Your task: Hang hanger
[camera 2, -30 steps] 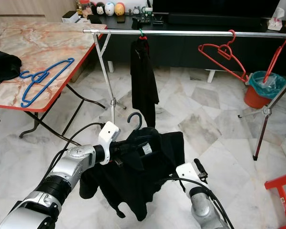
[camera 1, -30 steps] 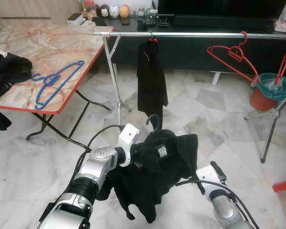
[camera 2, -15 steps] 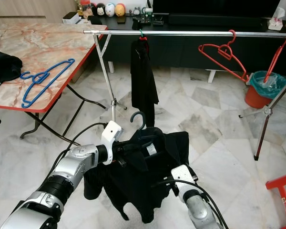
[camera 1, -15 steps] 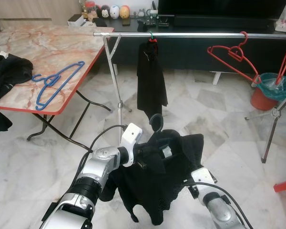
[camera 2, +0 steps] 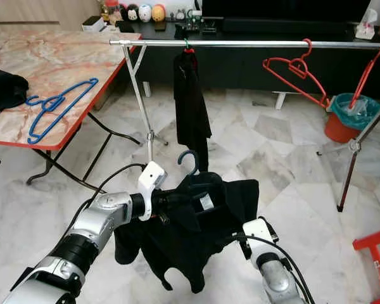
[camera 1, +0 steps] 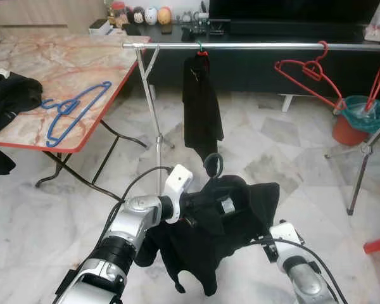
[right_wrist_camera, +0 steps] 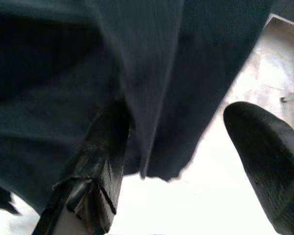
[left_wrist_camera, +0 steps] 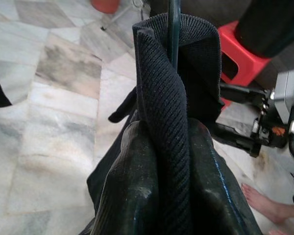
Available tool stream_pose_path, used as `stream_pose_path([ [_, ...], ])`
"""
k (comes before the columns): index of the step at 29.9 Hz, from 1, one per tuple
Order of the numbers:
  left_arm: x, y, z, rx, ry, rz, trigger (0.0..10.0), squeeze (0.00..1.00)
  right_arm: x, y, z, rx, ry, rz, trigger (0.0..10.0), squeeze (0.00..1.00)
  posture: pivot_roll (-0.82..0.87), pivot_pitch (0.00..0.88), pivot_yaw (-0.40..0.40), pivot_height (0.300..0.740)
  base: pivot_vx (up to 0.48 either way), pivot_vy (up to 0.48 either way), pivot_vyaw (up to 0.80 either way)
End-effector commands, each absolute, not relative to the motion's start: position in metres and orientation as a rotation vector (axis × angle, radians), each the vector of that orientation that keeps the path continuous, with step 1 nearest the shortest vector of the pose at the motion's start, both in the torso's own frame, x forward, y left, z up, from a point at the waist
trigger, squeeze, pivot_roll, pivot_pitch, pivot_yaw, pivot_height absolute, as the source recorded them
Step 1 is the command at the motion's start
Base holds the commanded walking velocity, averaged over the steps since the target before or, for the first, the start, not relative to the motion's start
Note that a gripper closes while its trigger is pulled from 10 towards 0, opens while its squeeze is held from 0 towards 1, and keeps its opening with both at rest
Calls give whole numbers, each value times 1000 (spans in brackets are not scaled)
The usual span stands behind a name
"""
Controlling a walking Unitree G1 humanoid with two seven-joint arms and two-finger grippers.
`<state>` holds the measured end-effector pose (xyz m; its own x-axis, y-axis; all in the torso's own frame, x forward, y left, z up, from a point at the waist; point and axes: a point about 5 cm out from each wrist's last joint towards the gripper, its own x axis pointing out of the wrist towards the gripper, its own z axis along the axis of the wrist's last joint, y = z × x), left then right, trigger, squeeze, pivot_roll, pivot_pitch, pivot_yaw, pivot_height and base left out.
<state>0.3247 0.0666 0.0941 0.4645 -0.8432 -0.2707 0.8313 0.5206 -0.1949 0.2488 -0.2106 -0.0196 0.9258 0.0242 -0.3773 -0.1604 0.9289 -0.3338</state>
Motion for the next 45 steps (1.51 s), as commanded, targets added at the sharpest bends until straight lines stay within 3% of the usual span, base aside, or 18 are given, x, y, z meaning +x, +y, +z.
stream_pose_path([
  [1, 324, 65, 97, -24, 341, -1049, 10000, 0, 253, -204, -17, -322, 350, 115, 10000, 0, -44, 51, 47, 740, 0, 0, 0],
  [10, 321, 59, 100, -35, 341, -1077, 10000, 0, 249, -201, -21, -283, 381, 177, 10000, 0, -41, 52, 45, 740, 0, 0, 0],
  [19, 310, 55, 106, -69, 308, -1205, 10000, 0, 246, -225, -19, -390, 390, 17, 10000, 0, -36, 53, 42, 740, 0, 0, 0],
  [29, 293, 55, 107, -54, 321, -1350, 10000, 0, 264, -218, -5, -419, 301, -28, 10000, 0, -36, 54, 41, 740, 0, 0, 0],
  [36, 292, 73, 84, 122, 433, -1298, 10000, 0, 280, -214, 24, -466, 88, -49, 10000, 0, -38, 54, 44, 740, 0, 0, 0],
  [38, 289, 86, 72, 239, 497, -1272, 10000, 0, 286, -211, 39, -490, -6, -51, 10000, 0, -38, 55, 45, 740, 0, 0, 0],
  [45, 290, 102, 57, 373, 560, -1180, 10000, 0, 288, -201, 50, -490, -55, -25, 10000, 0, -39, 54, 42, 740, 0, 0, 0],
])
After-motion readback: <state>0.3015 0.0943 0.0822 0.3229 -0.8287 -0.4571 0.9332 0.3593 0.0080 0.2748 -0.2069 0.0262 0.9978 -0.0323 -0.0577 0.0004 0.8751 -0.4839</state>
